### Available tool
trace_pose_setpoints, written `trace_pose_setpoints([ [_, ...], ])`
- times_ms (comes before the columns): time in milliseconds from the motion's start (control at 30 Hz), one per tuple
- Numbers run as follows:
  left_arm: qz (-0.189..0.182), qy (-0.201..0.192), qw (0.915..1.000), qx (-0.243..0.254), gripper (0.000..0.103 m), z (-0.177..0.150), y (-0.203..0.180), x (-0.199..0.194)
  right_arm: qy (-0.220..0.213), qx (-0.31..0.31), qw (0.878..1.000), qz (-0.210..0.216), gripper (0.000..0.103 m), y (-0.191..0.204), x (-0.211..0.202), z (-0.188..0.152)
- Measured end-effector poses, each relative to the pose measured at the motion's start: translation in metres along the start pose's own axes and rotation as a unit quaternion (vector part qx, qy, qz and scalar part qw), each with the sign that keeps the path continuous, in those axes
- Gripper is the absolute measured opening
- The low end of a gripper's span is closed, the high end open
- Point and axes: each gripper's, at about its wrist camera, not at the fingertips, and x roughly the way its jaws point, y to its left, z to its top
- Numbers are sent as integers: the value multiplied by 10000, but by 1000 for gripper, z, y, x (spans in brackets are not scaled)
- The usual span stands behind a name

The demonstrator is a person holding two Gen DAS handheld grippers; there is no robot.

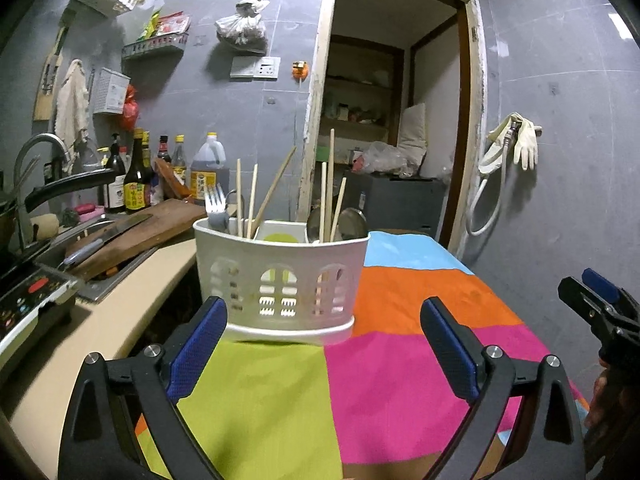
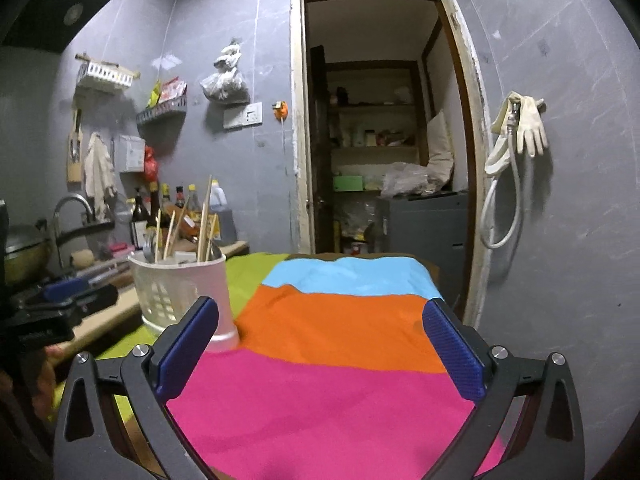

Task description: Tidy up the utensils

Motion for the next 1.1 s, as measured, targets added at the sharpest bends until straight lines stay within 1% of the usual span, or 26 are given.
trace_pose_setpoints([
  [133, 142, -9, 9999, -29, 95, -11, 1, -8, 8, -163, 9998, -122, 103, 3, -8, -9],
  [433, 393, 16, 9992, -43, 95, -27, 8, -16, 74, -2, 9998, -209, 103, 2, -11, -23],
  [667, 462, 17, 9989, -18, 95, -31, 9, -18, 246, 81, 9994, -247, 103, 0, -6, -30],
  [1100, 469, 4, 9989, 0, 95, -32, 8, -18, 247, 70, 9994, -213, 103, 4, -5, -31],
])
